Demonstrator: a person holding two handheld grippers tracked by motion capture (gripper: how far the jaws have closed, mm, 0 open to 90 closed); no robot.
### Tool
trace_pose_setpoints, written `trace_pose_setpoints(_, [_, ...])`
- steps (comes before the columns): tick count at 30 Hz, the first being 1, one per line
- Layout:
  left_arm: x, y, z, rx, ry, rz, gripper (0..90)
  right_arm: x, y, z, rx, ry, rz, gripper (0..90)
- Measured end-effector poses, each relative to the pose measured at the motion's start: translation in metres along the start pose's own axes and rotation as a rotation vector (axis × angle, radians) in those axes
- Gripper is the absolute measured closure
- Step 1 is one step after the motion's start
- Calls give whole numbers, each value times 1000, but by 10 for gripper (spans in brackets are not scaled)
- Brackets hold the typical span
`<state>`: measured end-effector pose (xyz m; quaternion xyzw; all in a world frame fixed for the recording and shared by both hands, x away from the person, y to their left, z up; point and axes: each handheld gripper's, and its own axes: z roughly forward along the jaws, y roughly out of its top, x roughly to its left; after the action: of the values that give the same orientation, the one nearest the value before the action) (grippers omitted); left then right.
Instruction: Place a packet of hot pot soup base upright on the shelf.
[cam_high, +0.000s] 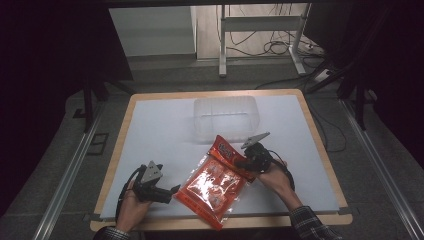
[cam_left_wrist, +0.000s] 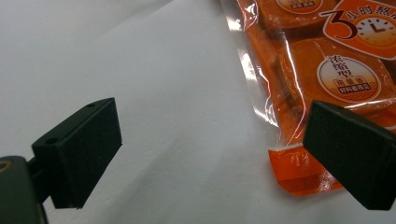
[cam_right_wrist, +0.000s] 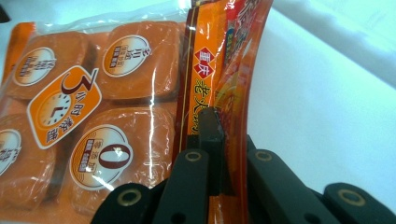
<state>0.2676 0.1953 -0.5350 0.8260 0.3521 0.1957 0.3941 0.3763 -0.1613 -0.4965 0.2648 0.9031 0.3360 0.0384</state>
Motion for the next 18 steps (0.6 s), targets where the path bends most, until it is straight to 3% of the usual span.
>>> trace_pose_setpoints(6, [1, 0, -1, -3, 11, -11, 46, 7, 0, -11, -50, 7, -46, 888])
trace_pose_setpoints(13, [3, 0, -2, -4, 17, -26, 50, 9, 2, -25, -85, 33, 27, 889])
trace_pose_setpoints(18, [2, 0, -2, 2, 19, -27, 52, 15, 6, -42, -152, 69, 50, 890])
